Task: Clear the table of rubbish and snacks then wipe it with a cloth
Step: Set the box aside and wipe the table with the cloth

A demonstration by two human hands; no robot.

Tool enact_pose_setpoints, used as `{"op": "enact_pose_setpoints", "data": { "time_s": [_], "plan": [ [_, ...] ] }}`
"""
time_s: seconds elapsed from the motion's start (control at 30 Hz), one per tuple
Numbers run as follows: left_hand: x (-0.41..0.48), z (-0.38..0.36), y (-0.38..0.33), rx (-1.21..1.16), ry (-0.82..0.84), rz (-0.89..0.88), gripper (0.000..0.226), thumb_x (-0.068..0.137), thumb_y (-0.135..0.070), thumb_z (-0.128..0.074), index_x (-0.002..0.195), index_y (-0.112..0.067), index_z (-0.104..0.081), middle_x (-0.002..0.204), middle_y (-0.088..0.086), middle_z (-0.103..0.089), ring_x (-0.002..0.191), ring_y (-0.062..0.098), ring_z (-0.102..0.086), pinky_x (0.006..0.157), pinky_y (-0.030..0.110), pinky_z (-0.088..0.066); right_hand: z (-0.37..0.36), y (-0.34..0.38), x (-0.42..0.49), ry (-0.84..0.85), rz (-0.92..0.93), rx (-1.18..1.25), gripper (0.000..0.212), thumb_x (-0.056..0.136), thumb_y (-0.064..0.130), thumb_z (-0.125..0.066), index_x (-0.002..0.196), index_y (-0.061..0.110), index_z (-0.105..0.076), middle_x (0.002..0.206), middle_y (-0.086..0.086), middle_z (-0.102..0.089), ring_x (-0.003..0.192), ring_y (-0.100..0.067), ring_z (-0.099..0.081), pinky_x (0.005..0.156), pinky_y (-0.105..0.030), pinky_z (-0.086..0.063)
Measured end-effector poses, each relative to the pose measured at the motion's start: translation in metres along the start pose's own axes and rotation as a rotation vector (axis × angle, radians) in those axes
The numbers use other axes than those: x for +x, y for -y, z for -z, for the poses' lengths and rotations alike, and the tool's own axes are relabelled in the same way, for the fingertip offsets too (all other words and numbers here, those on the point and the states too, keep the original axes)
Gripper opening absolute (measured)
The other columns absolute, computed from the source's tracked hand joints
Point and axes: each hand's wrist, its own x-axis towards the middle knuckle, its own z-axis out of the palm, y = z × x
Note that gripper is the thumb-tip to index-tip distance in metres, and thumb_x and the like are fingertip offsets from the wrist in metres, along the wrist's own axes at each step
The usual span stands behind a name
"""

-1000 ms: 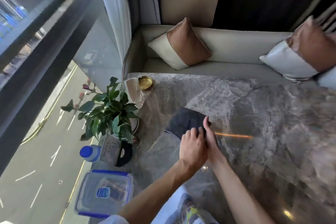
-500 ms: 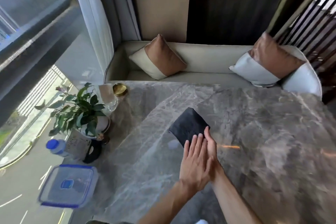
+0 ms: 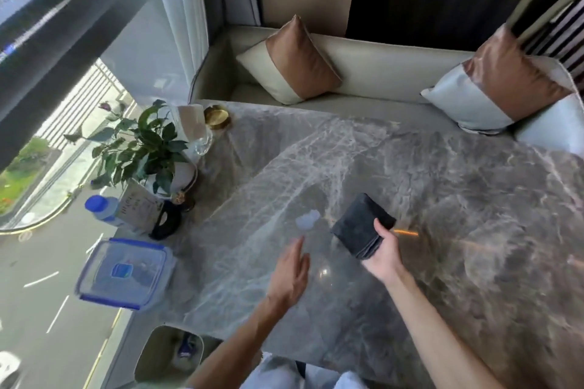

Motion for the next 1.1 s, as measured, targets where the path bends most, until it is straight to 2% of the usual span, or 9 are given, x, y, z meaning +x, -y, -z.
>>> {"op": "enact_pose_setpoints", "data": {
  "time_s": [0.27, 0.33, 0.37, 0.43, 0.53, 0.6, 0.67, 0.9, 1.1],
  "plan": [
    [0.093, 0.047, 0.137, 0.425, -0.122, 0.042, 0.066, 0.101, -0.043, -0.027, 0.155, -0.006, -0.014, 0.164, 0.011, -0.008, 0.153, 0.024, 0.000, 0.125, 0.036, 0.003, -0.026, 0.030, 0.071, -0.517, 0.395, -0.633, 0.061, 0.092, 0.043, -0.058, 0.134, 0.000, -0.048, 0.139, -0.013, -0.053, 0.127, -0.027, -0.052, 0.102, -0.040, -0.042],
    [0.111, 0.043, 0.159, 0.445, -0.125, -0.010, 0.068, 0.099, -0.046, -0.014, 0.155, -0.007, -0.013, 0.164, 0.007, -0.007, 0.152, 0.019, 0.003, 0.125, 0.034, 0.004, -0.025, 0.027, 0.095, -0.573, 0.491, -0.907, 0.061, 0.091, 0.056, -0.050, 0.098, -0.004, -0.063, 0.096, -0.018, -0.071, 0.089, -0.017, -0.070, 0.073, -0.047, -0.051],
    [0.116, 0.039, 0.168, 0.444, -0.129, -0.031, 0.069, 0.097, -0.044, -0.013, 0.155, -0.007, -0.015, 0.164, 0.007, -0.009, 0.152, 0.018, 0.000, 0.125, 0.033, 0.004, -0.022, 0.022, 0.108, -0.564, 0.514, -1.027, 0.056, 0.089, 0.060, -0.046, 0.069, 0.009, -0.058, 0.061, 0.000, -0.065, 0.056, -0.001, -0.064, 0.052, -0.037, -0.044],
    [0.124, 0.033, 0.186, 0.446, -0.161, -0.066, 0.064, 0.099, -0.038, -0.020, 0.154, -0.005, -0.021, 0.162, 0.006, -0.014, 0.152, 0.018, -0.008, 0.126, 0.030, 0.003, -0.021, 0.011, 0.136, -0.571, 0.487, -1.128, 0.055, 0.092, 0.058, -0.045, 0.060, 0.013, -0.050, 0.044, 0.012, -0.045, 0.041, -0.002, -0.050, 0.048, -0.028, -0.028],
    [0.129, 0.025, 0.205, 0.399, -0.220, -0.084, 0.060, 0.099, -0.030, -0.032, 0.154, -0.010, -0.020, 0.161, 0.001, -0.019, 0.151, 0.008, -0.011, 0.125, 0.024, 0.001, -0.012, -0.016, 0.177, -0.576, 0.390, -1.121, 0.058, 0.094, 0.055, -0.044, 0.112, 0.002, -0.059, 0.096, -0.002, -0.058, 0.106, -0.027, -0.060, 0.087, -0.036, -0.043],
    [0.132, 0.022, 0.210, 0.388, -0.236, -0.078, 0.062, 0.097, -0.028, -0.034, 0.155, -0.013, -0.018, 0.160, 0.000, -0.021, 0.150, 0.002, -0.005, 0.125, 0.023, 0.001, -0.008, -0.040, 0.191, -0.499, 0.417, -1.163, 0.062, 0.098, 0.049, -0.043, 0.149, 0.017, -0.033, 0.151, -0.004, -0.035, 0.148, -0.024, -0.022, 0.120, -0.038, -0.022],
    [0.132, 0.020, 0.214, 0.391, -0.248, -0.091, 0.063, 0.096, -0.028, -0.034, 0.155, -0.014, -0.017, 0.160, -0.006, -0.015, 0.150, 0.000, -0.002, 0.125, 0.024, 0.001, -0.005, -0.057, 0.196, -0.461, 0.482, -1.188, 0.065, 0.099, 0.045, -0.042, 0.155, 0.026, -0.014, 0.164, 0.004, -0.002, 0.152, -0.020, 0.004, 0.124, -0.035, -0.005],
    [0.131, 0.017, 0.219, 0.389, -0.272, -0.112, 0.065, 0.094, -0.026, -0.034, 0.155, -0.014, -0.017, 0.162, -0.005, -0.014, 0.152, 0.010, -0.011, 0.126, 0.028, -0.002, -0.016, -0.108, 0.195, -0.279, 0.578, -1.422, 0.075, 0.090, 0.055, -0.028, 0.155, 0.024, -0.009, 0.151, 0.027, 0.003, 0.132, 0.020, 0.027, 0.120, -0.031, 0.015],
    [0.131, 0.020, 0.211, 0.454, -0.249, -0.112, 0.066, 0.088, -0.020, -0.038, 0.152, -0.010, -0.028, 0.162, 0.004, -0.024, 0.153, 0.015, -0.014, 0.126, 0.036, -0.009, -0.046, -0.164, 0.182, -0.308, 0.622, -1.571, 0.072, 0.092, 0.055, -0.030, 0.155, 0.027, -0.010, 0.162, 0.012, 0.003, 0.145, -0.003, 0.023, 0.121, -0.041, 0.014]
  ]
}}
